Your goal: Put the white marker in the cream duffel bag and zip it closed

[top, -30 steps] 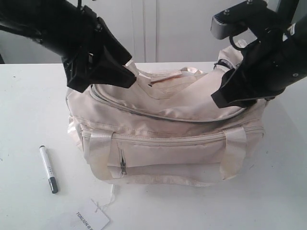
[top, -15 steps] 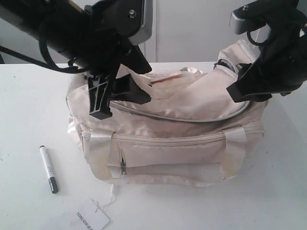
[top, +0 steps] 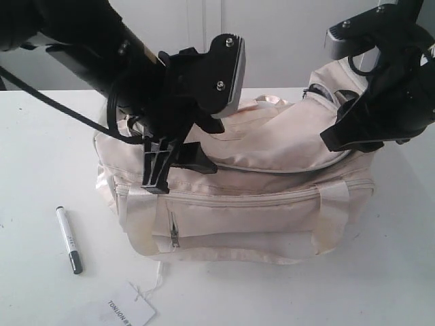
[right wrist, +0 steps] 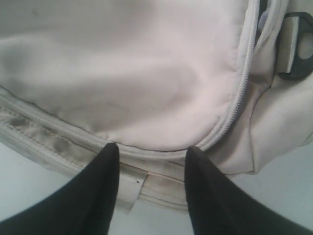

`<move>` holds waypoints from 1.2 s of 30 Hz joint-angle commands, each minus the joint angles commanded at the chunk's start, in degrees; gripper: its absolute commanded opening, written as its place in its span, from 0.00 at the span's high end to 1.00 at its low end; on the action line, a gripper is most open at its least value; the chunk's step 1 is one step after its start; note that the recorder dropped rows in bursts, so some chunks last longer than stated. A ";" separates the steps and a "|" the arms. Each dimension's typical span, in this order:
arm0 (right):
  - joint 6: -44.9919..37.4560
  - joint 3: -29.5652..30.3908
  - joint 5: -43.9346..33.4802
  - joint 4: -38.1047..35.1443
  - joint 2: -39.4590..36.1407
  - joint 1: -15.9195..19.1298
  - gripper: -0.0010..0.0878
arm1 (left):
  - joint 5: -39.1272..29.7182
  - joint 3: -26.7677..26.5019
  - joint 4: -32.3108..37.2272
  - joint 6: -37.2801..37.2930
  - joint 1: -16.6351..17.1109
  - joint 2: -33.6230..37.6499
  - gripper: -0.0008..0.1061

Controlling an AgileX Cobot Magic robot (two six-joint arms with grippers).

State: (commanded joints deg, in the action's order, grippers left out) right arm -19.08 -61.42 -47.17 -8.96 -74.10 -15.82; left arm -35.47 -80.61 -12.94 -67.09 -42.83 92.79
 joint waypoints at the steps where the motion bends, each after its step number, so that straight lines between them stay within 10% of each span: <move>1: 0.00 0.00 0.00 0.00 0.00 0.00 0.52 | 0.43 0.00 0.65 0.00 0.00 0.55 0.43; 21: 0.00 0.00 0.42 0.00 0.00 0.00 0.52 | 10.38 0.00 4.69 0.91 0.10 1.59 0.44; 32: 0.00 0.00 0.48 0.00 0.00 0.00 0.52 | 10.33 0.00 4.69 0.91 0.19 1.59 0.97; 36: 0.00 0.00 0.47 -0.12 0.00 0.00 0.52 | 11.37 0.00 4.69 0.91 0.19 1.59 0.99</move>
State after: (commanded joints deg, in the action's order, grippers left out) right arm -19.08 -61.42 -46.70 -9.07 -74.10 -15.82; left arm -24.10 -80.61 -8.25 -66.18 -42.64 94.38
